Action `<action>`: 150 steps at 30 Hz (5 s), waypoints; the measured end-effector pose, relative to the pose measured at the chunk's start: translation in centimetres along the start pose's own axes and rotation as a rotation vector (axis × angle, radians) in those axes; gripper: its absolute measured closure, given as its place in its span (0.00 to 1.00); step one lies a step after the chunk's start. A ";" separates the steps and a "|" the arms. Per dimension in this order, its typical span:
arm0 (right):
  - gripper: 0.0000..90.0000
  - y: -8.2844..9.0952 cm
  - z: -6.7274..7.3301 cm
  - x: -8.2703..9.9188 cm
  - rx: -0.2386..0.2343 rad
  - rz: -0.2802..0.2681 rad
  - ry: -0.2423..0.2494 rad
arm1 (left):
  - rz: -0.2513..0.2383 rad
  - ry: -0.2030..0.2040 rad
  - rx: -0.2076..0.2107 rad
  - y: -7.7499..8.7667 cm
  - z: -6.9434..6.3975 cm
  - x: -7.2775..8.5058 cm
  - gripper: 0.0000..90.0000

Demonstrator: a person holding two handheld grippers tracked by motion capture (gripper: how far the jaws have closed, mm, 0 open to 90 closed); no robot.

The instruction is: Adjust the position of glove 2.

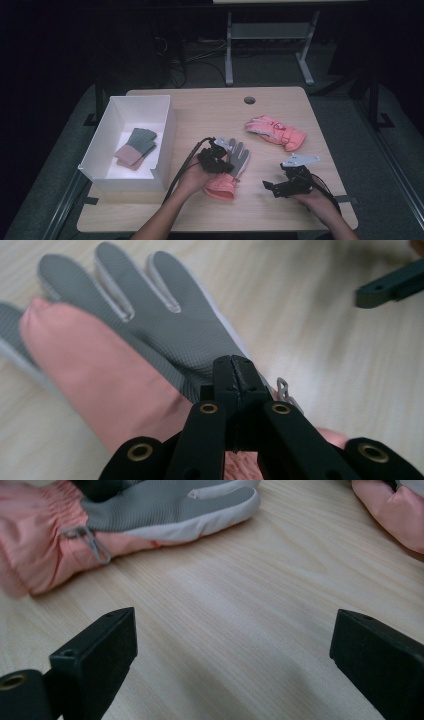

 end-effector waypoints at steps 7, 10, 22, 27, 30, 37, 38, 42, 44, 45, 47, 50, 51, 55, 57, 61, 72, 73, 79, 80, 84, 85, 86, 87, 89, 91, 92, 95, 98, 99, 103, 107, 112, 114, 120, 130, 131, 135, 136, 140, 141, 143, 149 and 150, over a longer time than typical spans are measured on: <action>0.05 0.0 -0.1 0.0 0.004 0.005 -0.003 | -0.020 -0.026 0.032 -0.1 -0.9 -0.4 1.00; 0.05 0.1 -0.1 0.1 0.003 0.001 -0.005 | -0.046 -0.016 0.029 1.1 -0.9 0.1 1.00; 0.05 0.1 -0.1 0.2 0.011 0.009 -0.004 | -0.046 0.068 -0.011 3.7 -0.2 6.6 1.00; 0.05 0.3 -0.2 0.3 0.019 0.011 -0.009 | -0.042 0.076 0.022 3.2 -0.1 7.1 1.00; 0.05 0.3 -0.4 0.4 0.022 0.010 -0.012 | -0.019 0.046 0.038 2.6 -0.4 6.8 1.00; 0.05 0.7 -0.6 1.0 0.036 0.022 -0.023 | -0.005 0.002 0.082 1.4 -1.6 5.4 1.00; 0.05 0.8 -0.7 1.2 0.041 0.020 -0.021 | -0.007 -0.005 0.087 1.2 -1.8 5.2 1.00; 0.05 1.5 -0.8 1.9 0.062 0.019 -0.033 | -0.006 -0.041 0.105 0.3 -2.5 4.0 1.00; 0.05 1.8 -0.8 2.2 0.071 0.018 -0.036 | -0.003 -0.058 0.111 -0.1 -2.8 3.4 1.00; 0.05 2.0 -0.8 2.6 0.076 0.022 -0.048 | -0.005 -0.063 0.116 -0.3 -2.9 3.1 1.00; 0.05 2.1 -0.9 2.7 0.081 0.022 -0.046 | -0.004 -0.084 0.116 -0.7 -3.1 2.6 1.00; 0.05 2.5 -0.9 3.3 0.085 0.026 -0.047 | -0.010 -0.092 0.121 -1.2 -3.2 2.0 1.00; 0.05 2.5 -0.9 3.3 0.085 0.026 -0.047 | -0.015 -0.091 0.120 -1.3 -3.3 1.8 1.00; 0.06 2.6 -0.9 3.6 0.088 0.025 -0.047 | -0.028 -0.093 0.102 -1.8 -3.5 1.2 1.00; 0.06 2.7 -0.9 3.6 0.087 0.028 -0.046 | -0.028 -0.092 0.103 -1.9 -3.5 1.1 1.00; 0.05 2.7 -0.9 3.7 0.079 0.038 -0.040 | -0.039 -0.085 0.097 -1.4 -3.3 1.6 0.96; 0.06 3.2 -1.1 2.7 0.040 0.027 -0.006 | -0.081 -0.010 0.016 1.0 -1.8 4.2 0.46; 0.07 3.2 -1.0 2.6 0.039 0.036 -0.005 | -0.081 -0.010 0.011 1.2 -1.8 4.4 0.43; 0.15 2.7 -1.5 1.8 0.035 0.104 0.011 | -0.068 0.001 -0.043 2.1 -1.3 6.4 0.26; 0.14 2.6 -1.7 1.5 0.031 0.118 0.027 | -0.071 0.010 -0.048 2.2 -1.2 6.8 0.20; 0.11 2.7 -1.8 1.0 0.003 0.132 0.049 | -0.074 0.020 -0.062 2.5 -1.1 8.1 0.16; 0.11 2.7 -1.9 0.9 0.005 0.131 0.048 | -0.071 0.023 -0.068 2.6 -1.1 8.5 0.16; 0.11 2.8 -2.0 0.7 -0.013 0.143 0.056 | -0.072 0.028 -0.067 2.6 -1.0 8.7 0.16; 0.11 2.8 -2.0 0.6 -0.013 0.150 0.063 | -0.065 0.028 -0.068 2.6 -0.9 8.9 0.16; 0.12 2.7 -2.0 0.3 -0.016 0.152 0.079 | -0.062 0.030 -0.071 2.6 -0.9 9.0 0.16; 0.15 2.8 -2.3 -0.3 -0.034 0.154 0.091 | -0.054 0.014 -0.084 2.5 -0.8 9.0 0.16; 0.15 2.9 -2.4 -0.6 -0.038 0.154 0.097 | -0.055 0.017 -0.088 2.4 -0.8 9.0 0.16; 0.15 3.0 -3.2 -1.6 -0.049 0.155 0.112 | -0.053 0.011 -0.092 2.6 -0.5 9.1 0.16; 0.16 3.2 -4.0 -2.5 -0.053 0.153 0.114 | -0.071 0.034 -0.088 2.5 -0.6 9.1 0.16; 0.16 3.2 -4.3 -2.8 -0.050 0.154 0.117 | -0.066 0.029 -0.088 2.5 -0.5 9.1 0.16; 0.17 3.1 -5.5 -4.0 -0.037 0.151 0.117 | -0.068 0.033 -0.087 2.4 -0.5 9.1 0.16; 0.20 3.0 -6.5 -5.4 -0.027 0.150 0.121 | -0.066 0.029 -0.087 2.5 -0.3 9.1 0.16; 0.27 2.6 -7.8 -7.3 -0.014 0.149 0.133 | -0.070 0.033 -0.086 2.5 -0.4 9.1 0.17; 0.32 2.3 -8.5 -8.0 -0.013 0.160 0.137 | -0.063 0.030 -0.085 2.5 -0.4 9.1 0.17; 0.47 1.8 -10.5 -9.8 -0.005 0.153 0.129 | -0.060 0.031 -0.083 2.5 -0.4 9.1 0.17; 0.63 -0.4 -14.2 -12.0 0.009 0.197 0.128 | -0.035 0.019 -0.075 2.3 -0.3 9.2 0.17; 0.63 -0.8 -14.4 -12.0 0.011 0.214 0.127 | -0.030 0.018 -0.074 2.3 -0.2 9.2 0.17; 0.64 -2.3 -14.8 -12.4 0.017 0.274 0.149 | -0.038 0.029 -0.076 2.3 -0.3 9.2 0.17; 0.64 -2.6 -14.9 -12.4 0.024 0.280 0.155 | -0.042 0.030 -0.074 2.3 -0.3 9.3 0.17; 0.66 -3.9 -15.5 -11.9 0.017 0.311 0.140 | -0.037 0.031 -0.073 2.2 -0.3 9.3 0.17; 0.67 -4.1 -15.6 -11.9 0.019 0.315 0.137 | -0.026 0.022 -0.073 2.3 -0.2 9.4 0.17; 0.68 -4.7 -15.6 -11.8 0.022 0.329 0.146 | -0.023 0.026 -0.072 2.2 -0.2 9.4 0.17; 0.86 -5.5 -15.6 -11.5 -0.001 0.330 0.120 | -0.014 0.031 -0.067 1.9 -0.3 9.4 0.17; 0.90 -5.5 -15.8 -11.4 -0.009 0.317 0.103 | -0.012 0.029 -0.067 1.9 -0.3 9.4 0.17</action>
Point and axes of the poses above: each handheld gripper's, and its own axes: y roughly backward along the jaws, x roughly out of its underside, z roughly to its left, the point moved 1 cm from there along -y, roughly forward along the jaws, and after that the axes turned 7 degrees about z, right-handed, at the moved point
